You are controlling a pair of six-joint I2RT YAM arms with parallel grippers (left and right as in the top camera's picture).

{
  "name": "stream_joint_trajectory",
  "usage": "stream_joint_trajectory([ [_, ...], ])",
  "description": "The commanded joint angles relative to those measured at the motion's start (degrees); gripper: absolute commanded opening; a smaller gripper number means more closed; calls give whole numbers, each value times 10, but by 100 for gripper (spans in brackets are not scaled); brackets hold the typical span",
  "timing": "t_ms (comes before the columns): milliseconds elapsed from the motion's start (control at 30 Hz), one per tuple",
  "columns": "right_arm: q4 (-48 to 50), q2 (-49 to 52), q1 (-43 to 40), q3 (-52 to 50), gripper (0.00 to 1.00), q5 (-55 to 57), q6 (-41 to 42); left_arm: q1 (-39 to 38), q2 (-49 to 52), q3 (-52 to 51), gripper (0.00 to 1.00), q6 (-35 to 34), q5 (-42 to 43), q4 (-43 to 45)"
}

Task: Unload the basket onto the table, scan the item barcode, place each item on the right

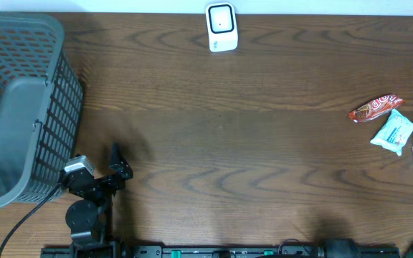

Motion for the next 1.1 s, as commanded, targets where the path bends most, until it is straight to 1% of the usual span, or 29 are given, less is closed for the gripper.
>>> stream_joint_trajectory([
  [0,56,1,6,-80,99,8,-5,-3,-4,-10,98,10,-5,-18],
  [167,196,1,6,-203,99,9,33,-3,-4,-10,98,10,-5,-19],
  [200,246,1,6,-242,99,9,44,-3,-4,-10,98,10,-5,-18],
  [433,438,0,6,-399,99,8,63,-3,-4,-10,98,10,-5,-19],
  [667,580,0,6,-516,99,9,101,-3,-4,-10,98,10,-5,-18],
  [833,645,0,6,-578,99,30,101,-3,-4,-10,98,10,-5,-18],
  [1067,646,0,6,-636,99,45,101,-3,-4,-10,98,10,-5,-19],
])
